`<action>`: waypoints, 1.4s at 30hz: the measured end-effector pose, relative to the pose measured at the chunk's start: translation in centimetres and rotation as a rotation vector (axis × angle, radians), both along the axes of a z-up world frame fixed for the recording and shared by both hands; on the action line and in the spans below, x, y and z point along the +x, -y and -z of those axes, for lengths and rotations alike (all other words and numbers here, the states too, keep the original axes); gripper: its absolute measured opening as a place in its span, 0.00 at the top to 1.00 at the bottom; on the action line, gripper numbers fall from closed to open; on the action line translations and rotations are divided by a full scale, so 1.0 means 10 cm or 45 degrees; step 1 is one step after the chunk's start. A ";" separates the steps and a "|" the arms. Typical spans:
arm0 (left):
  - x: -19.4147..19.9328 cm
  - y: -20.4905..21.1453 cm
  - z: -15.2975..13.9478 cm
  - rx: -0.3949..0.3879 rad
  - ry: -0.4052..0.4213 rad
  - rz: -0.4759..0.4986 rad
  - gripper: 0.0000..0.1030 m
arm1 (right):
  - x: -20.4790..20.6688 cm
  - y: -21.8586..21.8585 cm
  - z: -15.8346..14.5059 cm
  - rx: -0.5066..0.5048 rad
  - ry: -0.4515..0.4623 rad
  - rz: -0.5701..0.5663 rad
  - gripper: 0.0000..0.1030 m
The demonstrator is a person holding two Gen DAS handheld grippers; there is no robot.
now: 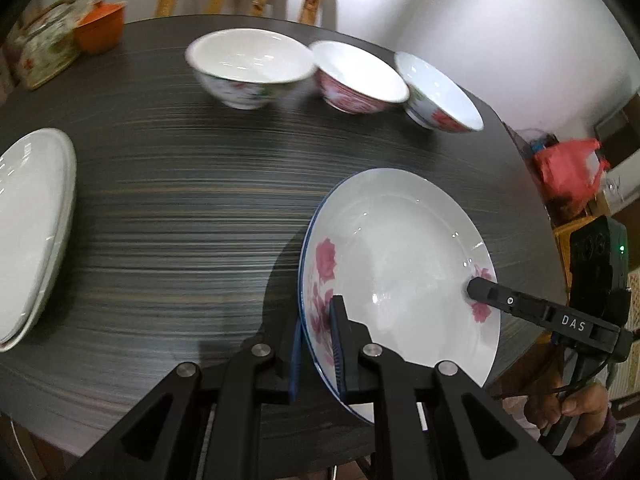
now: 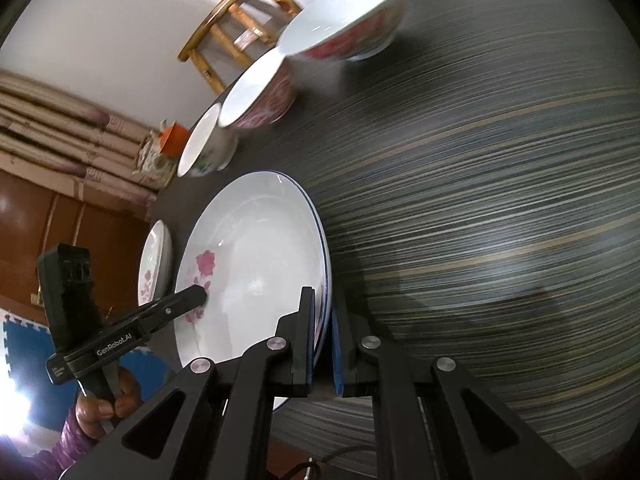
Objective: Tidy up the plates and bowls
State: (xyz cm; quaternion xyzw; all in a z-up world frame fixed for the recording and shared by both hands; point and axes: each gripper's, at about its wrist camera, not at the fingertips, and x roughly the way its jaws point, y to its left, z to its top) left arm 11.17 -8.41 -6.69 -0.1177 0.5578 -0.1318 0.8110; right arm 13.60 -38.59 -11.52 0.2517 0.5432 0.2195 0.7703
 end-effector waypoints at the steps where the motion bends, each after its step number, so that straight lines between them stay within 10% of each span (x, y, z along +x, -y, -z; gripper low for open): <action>1: -0.02 -0.04 -0.01 0.001 0.003 -0.011 0.88 | 0.00 -0.08 -0.01 0.003 0.001 -0.015 0.91; 20: -0.20 -1.65 -0.41 0.006 0.098 -0.354 0.88 | 0.31 -1.70 -0.45 0.013 0.074 -0.303 0.91; 42: -0.14 -2.79 -0.08 0.037 0.059 -0.576 0.84 | 0.67 -3.21 -0.33 -0.088 0.045 -0.517 0.90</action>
